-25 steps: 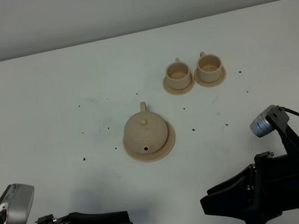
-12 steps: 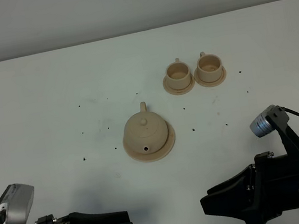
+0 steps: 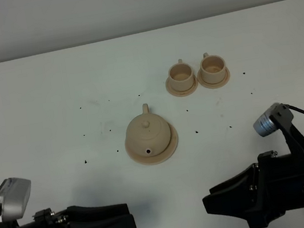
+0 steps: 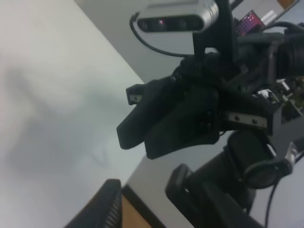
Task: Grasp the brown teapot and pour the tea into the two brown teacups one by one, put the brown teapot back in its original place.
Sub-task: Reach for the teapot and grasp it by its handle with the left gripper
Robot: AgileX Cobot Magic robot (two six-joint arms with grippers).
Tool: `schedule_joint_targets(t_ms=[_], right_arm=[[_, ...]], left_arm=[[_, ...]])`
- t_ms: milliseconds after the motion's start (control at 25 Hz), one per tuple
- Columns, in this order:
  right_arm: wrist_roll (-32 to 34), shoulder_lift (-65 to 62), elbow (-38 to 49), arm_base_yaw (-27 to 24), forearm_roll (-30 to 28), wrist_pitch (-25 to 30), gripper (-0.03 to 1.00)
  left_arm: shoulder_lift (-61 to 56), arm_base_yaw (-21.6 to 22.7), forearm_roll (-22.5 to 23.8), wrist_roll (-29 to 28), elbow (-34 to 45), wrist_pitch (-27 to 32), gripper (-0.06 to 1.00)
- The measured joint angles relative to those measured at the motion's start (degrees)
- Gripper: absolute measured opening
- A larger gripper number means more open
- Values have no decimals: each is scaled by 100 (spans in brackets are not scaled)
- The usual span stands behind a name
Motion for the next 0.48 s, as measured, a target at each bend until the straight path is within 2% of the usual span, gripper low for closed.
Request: schedule_joint_targets(t_ms=[120, 240, 360, 480], right_arm=[[48, -130, -229, 0, -14, -344, 31], [442, -277, -531, 0, -374, -807, 31], [1278, -421, -917, 0, -1162, -1265, 31], [2388, -580, -1282, 0, -2283, -1525, 31]], left_arm=[[-80, 0, 4, -146, -386, -268, 41], [-101, 0, 12, -473, -992, -707, 41], [-101, 0, 188, -875, -1609, -1218, 41], [-101, 0, 702, -1323, -2119, -1594, 41]])
